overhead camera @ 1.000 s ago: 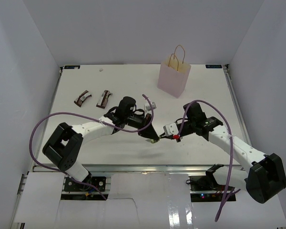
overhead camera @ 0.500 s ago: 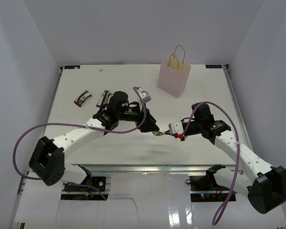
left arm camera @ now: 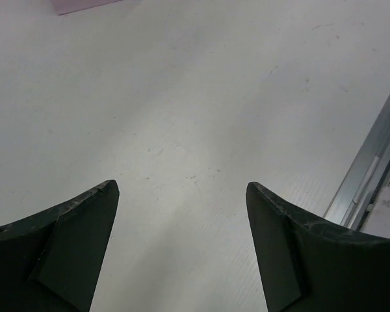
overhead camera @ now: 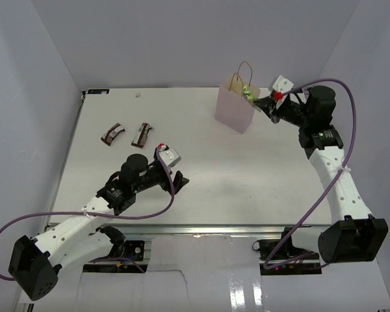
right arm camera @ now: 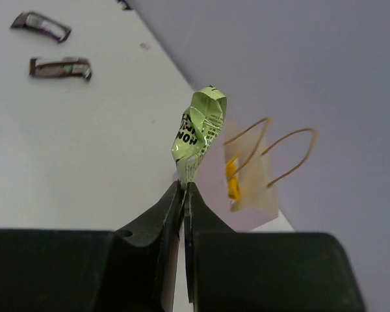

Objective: Place the snacks into the paper bag

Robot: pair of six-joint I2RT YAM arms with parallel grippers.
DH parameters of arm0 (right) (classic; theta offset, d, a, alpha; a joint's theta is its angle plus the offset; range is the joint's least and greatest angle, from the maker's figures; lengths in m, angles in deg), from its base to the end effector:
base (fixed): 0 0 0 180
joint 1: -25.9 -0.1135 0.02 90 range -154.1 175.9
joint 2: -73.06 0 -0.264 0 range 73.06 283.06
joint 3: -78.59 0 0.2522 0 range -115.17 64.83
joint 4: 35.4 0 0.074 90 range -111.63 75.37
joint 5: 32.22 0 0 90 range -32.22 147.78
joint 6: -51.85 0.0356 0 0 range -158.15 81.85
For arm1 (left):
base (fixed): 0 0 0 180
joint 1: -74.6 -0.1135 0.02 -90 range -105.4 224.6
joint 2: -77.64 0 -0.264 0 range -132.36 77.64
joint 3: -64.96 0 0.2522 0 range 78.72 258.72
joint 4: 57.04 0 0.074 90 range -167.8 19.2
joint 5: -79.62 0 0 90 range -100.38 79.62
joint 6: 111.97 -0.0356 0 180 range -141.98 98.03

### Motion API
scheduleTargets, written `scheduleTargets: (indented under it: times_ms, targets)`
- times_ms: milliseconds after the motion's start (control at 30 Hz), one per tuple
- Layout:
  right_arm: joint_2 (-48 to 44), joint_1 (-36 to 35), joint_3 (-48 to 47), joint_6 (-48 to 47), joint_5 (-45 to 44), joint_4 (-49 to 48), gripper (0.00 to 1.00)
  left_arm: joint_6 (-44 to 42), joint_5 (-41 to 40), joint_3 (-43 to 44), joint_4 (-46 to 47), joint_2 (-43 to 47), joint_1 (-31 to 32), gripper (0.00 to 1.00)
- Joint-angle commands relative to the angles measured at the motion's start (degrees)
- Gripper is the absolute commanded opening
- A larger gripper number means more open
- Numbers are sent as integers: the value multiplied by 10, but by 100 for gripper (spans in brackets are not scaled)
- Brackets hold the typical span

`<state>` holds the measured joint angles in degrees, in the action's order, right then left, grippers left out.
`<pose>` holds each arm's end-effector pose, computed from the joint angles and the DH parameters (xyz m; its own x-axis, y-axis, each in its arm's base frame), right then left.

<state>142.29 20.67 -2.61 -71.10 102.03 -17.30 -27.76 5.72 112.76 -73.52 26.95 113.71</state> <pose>0.2686 0.0495 0.4020 0.3221 -0.3617 -0.8749 -0.6924 0.5402 -0.4783 0.1542 -0.1381 0.2692 -0.1744 0.2667 -0.9479 0.8309 0.5564 0.0037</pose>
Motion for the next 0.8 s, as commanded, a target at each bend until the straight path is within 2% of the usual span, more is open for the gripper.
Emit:
scheduleTargets:
  times_ms: [0,33,67,200,467,767]
  targets:
    - [41,1,-60,156,-76,-126,8,-29,-50,6,-6,17,0,90]
    - [52,1,-70,174,-89,-159,8,-31,-59,5,-7,17,1,90]
    - [76,3,-92,204,-114,-170,8,-33,-60,6,-13,17,1,97]
    - [142,2,-146,243,-155,-211,8,-37,-72,7,-17,20,1,98]
    - [270,2,-229,270,-116,-217,8,-42,-77,6,-16,22,1,98]
    - [340,2,-254,236,-99,-202,8,-43,-74,6,-16,24,0,98]
